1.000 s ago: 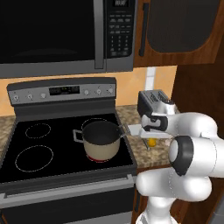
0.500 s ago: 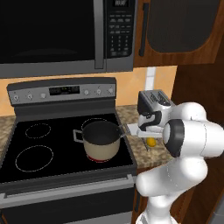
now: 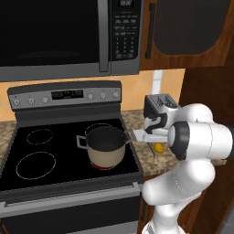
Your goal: Put the garlic and lemon in the pot. Retrieve the spatula and lightly stir the vegetables in the pot.
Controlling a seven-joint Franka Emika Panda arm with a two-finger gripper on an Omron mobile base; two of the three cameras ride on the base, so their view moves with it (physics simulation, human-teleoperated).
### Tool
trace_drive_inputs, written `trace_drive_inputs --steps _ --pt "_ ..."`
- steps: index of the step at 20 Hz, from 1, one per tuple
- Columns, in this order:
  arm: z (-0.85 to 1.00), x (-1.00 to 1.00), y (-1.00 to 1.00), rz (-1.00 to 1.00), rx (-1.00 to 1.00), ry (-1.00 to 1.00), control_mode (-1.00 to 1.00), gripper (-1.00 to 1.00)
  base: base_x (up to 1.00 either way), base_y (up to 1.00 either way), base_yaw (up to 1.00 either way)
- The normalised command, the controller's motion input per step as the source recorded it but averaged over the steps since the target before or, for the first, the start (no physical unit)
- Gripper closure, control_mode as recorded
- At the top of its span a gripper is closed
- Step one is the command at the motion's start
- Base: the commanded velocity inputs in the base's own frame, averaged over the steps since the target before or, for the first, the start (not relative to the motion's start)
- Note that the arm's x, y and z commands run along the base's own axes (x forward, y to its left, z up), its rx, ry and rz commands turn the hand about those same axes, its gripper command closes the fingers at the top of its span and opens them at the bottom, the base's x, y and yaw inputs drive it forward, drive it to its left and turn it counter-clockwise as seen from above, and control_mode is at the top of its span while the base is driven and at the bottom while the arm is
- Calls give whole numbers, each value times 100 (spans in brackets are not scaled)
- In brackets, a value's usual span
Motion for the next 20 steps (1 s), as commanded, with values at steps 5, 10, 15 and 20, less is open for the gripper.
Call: trace_drive_inputs --steps 5,10,15,20 --pt "25 -44 0 -3 6 -12 -100 100 0 0 0" --pt "94 -12 2 -1 4 0 -100 100 0 0 0" --pt "97 -3 26 0 1 -6 -100 100 0 0 0" --pt "48 -5 60 -3 0 -11 -100 100 0 0 0"
